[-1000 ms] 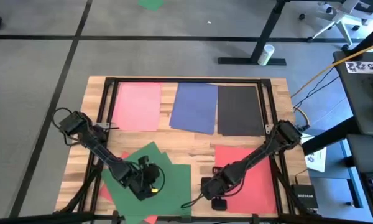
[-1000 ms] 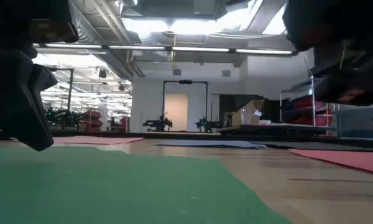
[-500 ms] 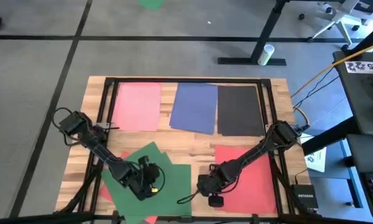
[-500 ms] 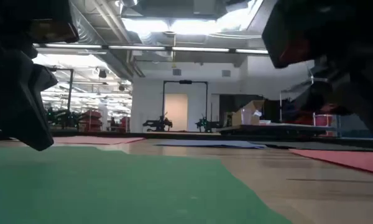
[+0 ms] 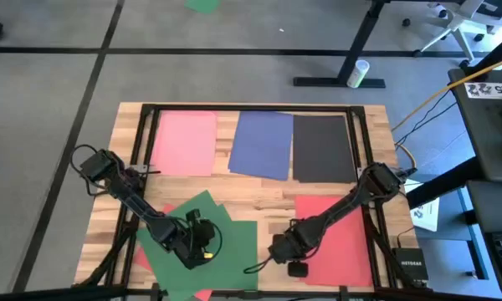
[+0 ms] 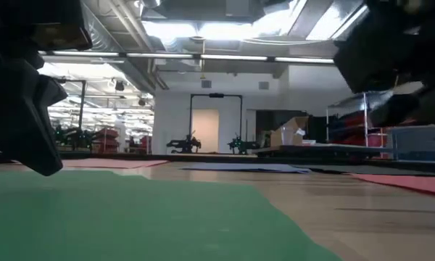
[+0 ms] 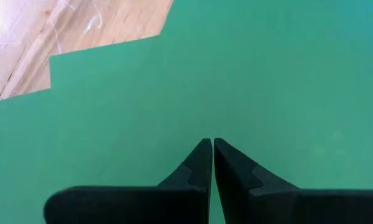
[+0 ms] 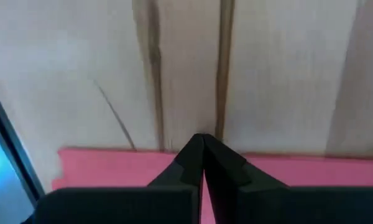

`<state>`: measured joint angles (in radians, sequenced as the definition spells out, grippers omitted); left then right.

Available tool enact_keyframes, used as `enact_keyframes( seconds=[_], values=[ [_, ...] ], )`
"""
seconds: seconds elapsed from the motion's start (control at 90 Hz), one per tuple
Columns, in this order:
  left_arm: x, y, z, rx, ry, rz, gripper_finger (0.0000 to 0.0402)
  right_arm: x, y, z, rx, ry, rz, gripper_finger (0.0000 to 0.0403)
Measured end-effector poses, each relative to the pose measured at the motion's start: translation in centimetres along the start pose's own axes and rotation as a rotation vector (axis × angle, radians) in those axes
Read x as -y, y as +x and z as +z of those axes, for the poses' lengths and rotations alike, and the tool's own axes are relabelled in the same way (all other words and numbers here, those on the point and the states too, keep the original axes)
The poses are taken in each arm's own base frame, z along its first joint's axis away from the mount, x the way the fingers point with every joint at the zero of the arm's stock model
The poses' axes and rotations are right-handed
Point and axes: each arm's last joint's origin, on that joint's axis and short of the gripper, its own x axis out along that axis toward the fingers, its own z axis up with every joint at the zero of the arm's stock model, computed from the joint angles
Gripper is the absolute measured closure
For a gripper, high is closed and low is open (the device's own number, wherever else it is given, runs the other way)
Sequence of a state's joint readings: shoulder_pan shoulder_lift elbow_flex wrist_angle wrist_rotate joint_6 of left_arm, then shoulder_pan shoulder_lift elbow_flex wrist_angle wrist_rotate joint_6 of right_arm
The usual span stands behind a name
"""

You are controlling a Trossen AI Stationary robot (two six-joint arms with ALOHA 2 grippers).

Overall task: Organize paper
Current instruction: Stack the red paper on top of the other red paper on the table

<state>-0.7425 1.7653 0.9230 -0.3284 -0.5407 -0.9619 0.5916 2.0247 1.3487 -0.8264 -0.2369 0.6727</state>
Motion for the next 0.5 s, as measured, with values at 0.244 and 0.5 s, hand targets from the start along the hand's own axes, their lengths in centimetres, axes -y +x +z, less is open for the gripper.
enact_keyframes(
  seconds=[0.244, 0.5],
  values=[
    [0.0, 0.0, 0.0, -0.001, 0.001, 0.000, 0.0402, -0.7, 0.2, -0.5, -0.005, -0.020, 0.009, 0.0403],
    [0.0, 0.0, 0.0, -0.001, 0.001, 0.000, 0.0402, 0.6, -0.9, 1.0, 0.104, -0.011, -0.133, 0.0403]
  ],
)
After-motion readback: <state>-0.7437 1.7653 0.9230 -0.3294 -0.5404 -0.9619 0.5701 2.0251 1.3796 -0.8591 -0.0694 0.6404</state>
